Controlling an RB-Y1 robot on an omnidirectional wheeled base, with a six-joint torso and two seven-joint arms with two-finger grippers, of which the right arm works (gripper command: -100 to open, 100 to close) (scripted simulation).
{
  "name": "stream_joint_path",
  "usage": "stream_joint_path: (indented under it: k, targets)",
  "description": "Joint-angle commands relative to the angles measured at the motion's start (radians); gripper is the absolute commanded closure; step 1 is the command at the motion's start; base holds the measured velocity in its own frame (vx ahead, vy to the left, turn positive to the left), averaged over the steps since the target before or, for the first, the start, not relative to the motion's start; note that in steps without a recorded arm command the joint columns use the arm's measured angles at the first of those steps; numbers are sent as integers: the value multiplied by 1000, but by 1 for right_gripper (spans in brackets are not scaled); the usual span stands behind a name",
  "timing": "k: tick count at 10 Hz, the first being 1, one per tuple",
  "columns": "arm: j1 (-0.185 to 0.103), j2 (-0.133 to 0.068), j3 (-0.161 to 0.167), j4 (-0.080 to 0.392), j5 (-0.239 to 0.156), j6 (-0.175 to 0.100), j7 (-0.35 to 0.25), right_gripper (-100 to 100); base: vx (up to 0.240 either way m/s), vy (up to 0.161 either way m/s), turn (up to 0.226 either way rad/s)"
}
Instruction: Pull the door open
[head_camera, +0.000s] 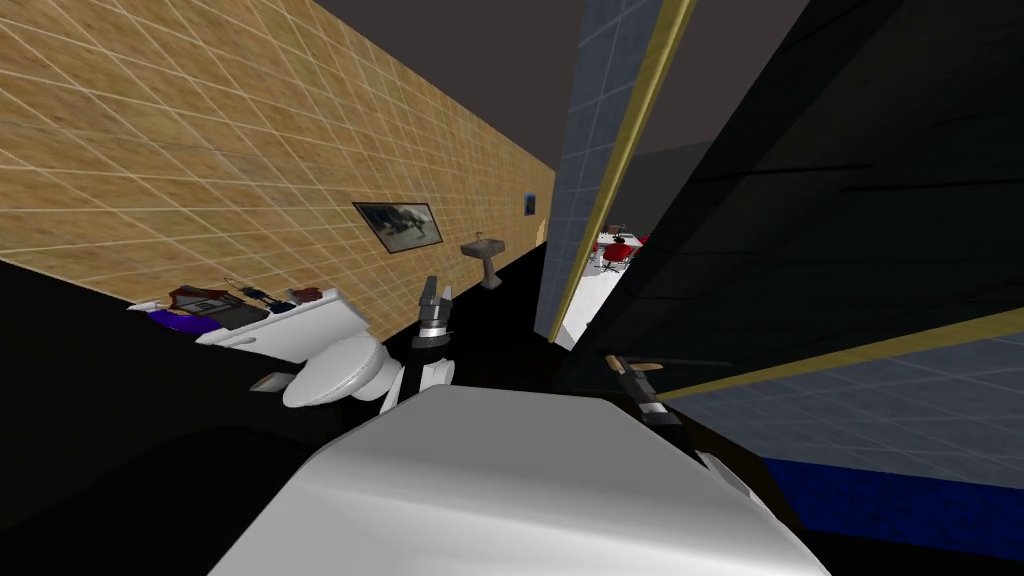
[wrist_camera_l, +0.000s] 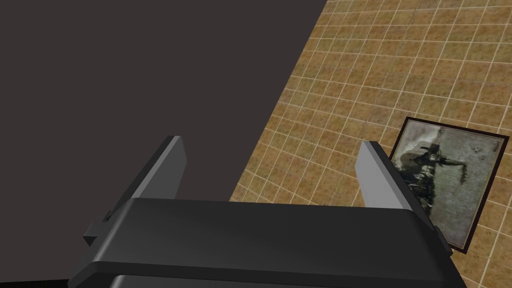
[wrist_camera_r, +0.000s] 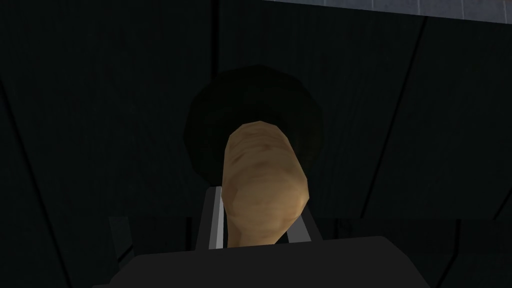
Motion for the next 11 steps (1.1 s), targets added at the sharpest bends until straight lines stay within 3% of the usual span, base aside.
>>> stream_joint_path:
  k: [1, 4, 5, 11]
  targets:
    - [6, -12, -4, 16, -1, -26, -4, 100, -225, -45, 167]
    - [16, -24, -1, 34, 0, -59, -13, 100, -195, -52, 129]
    - [9, -15, 3, 37, 2, -55, -10, 100, -87, -29, 32]
    - [7, -32, 10, 81, 9, -107, -25, 100, -209, -74, 172]
